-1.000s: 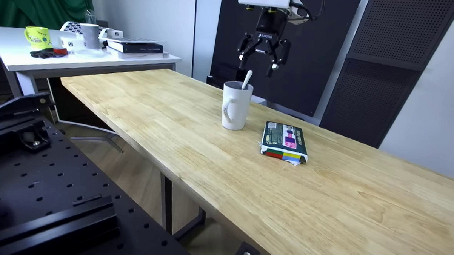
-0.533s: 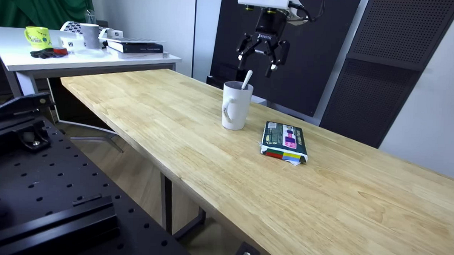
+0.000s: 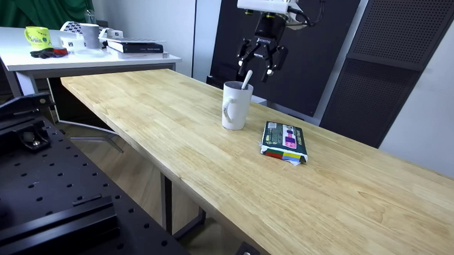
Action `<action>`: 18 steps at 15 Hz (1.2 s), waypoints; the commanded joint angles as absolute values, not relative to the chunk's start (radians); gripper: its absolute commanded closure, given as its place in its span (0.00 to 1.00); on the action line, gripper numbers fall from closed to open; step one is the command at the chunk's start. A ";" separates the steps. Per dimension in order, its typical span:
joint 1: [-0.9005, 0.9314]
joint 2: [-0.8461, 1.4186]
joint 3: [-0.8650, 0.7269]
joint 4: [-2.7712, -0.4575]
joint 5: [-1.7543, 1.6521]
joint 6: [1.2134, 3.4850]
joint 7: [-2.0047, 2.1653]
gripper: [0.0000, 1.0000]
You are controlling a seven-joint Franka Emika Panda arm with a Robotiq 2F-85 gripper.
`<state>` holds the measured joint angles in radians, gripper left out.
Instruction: Remove the spoon from the cup and put it on the table
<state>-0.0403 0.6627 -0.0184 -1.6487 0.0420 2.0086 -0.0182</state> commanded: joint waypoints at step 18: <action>-0.010 0.609 -0.016 -1.551 0.026 1.925 0.014 0.96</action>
<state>-0.0253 0.6437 -0.0181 -1.5959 0.0391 1.9792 -0.0171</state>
